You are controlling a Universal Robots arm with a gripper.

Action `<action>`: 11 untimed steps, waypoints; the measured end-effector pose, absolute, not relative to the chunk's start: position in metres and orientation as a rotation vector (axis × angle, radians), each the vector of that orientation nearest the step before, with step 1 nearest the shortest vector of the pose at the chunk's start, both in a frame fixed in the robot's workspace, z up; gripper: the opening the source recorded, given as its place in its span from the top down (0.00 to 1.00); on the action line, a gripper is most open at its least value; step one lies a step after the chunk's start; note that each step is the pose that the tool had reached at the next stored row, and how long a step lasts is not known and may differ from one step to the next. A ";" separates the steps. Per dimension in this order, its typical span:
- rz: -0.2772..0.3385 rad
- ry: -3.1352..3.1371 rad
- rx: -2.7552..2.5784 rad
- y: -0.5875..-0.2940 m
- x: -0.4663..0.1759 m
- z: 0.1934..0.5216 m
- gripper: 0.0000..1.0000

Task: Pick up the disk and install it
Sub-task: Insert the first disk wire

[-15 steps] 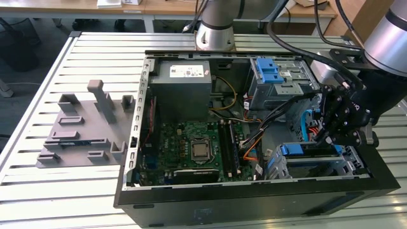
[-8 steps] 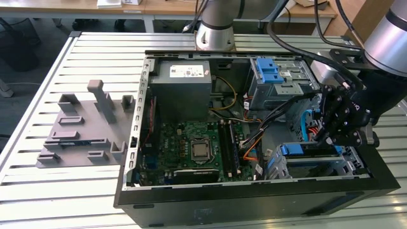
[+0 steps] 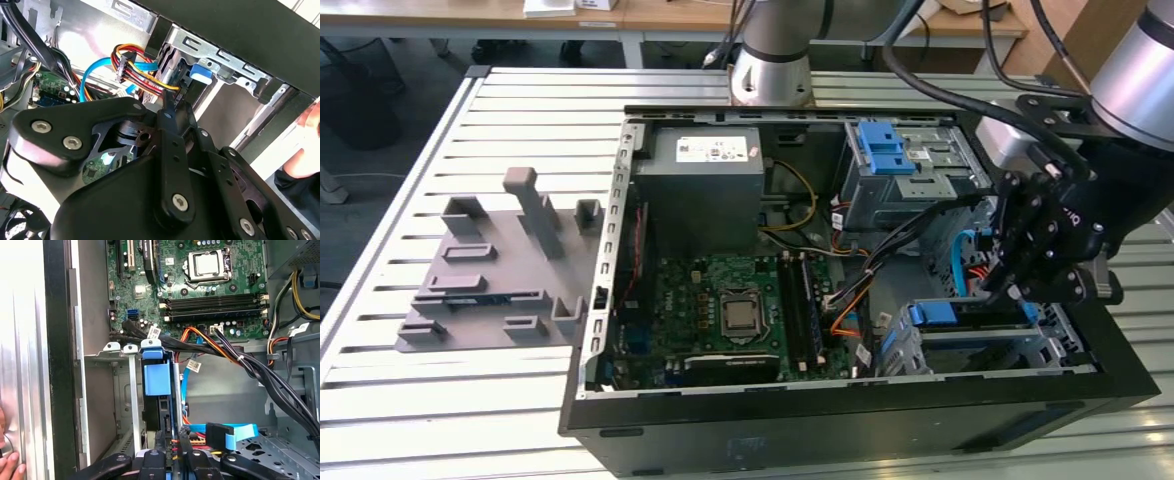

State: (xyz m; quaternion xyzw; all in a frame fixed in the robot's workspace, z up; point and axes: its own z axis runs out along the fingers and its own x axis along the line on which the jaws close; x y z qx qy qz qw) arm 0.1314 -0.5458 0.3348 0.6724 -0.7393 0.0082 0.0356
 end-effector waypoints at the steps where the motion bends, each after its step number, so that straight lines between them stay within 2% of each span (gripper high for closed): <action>1: 0.025 -2.271 2.066 -0.546 0.131 0.336 0.76; 11: 0.024 -2.271 2.065 -0.546 0.131 0.340 0.76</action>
